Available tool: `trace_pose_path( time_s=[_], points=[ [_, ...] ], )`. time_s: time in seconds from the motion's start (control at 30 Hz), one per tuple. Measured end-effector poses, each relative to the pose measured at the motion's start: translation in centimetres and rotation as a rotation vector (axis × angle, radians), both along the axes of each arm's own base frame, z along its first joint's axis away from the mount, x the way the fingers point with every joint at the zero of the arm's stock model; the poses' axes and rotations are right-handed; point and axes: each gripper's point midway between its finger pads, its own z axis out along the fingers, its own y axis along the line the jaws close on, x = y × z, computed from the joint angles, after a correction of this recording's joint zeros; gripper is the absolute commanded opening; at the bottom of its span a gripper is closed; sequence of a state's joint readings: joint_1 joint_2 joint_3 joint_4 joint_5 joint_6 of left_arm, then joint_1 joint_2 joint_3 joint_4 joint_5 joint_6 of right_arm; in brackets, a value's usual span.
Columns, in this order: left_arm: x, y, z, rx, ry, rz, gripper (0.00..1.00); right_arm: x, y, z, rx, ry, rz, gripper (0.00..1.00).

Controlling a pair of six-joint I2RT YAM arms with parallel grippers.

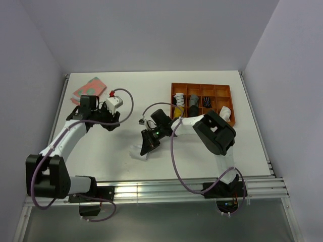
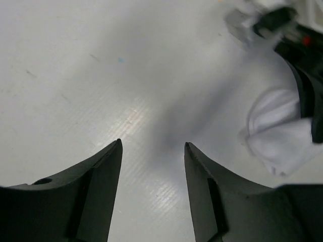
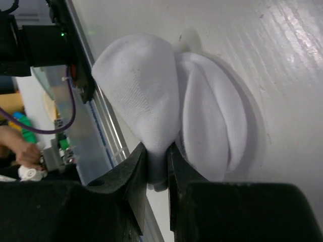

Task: Roll the socks
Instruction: Roll the sock at the center of the board.

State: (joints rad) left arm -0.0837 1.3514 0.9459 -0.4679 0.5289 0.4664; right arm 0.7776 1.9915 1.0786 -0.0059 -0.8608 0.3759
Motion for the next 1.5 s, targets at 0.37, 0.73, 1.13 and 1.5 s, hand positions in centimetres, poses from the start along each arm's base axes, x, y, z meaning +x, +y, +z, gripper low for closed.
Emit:
trace_pose_path(
  time_s=[0.37, 0.73, 1.13, 1.5],
  points=[
    [-6.6, -6.3, -1.0, 0.158, -0.348, -0.393, 0.74, 0.8, -1.5, -0.2, -0.030, 0.154, -0.003, 0.03],
    [-9.6, -7.7, -4.3, 0.236, -0.403, -0.600, 0.76, 0.9, -1.6, -0.1, -0.069, 0.196, -0.015, 0.01],
    [-12.9, -9.7, -5.7, 0.204, -0.442, -0.736, 0.75, 1.1, -1.5, -0.3, -0.092, 0.240, -0.043, 0.01],
    [-13.8, -11.5, -6.3, 0.139, -0.439, -0.788, 0.71, 1.2, -1.4, -0.2, -0.093, 0.247, -0.055, 0.00]
  ],
)
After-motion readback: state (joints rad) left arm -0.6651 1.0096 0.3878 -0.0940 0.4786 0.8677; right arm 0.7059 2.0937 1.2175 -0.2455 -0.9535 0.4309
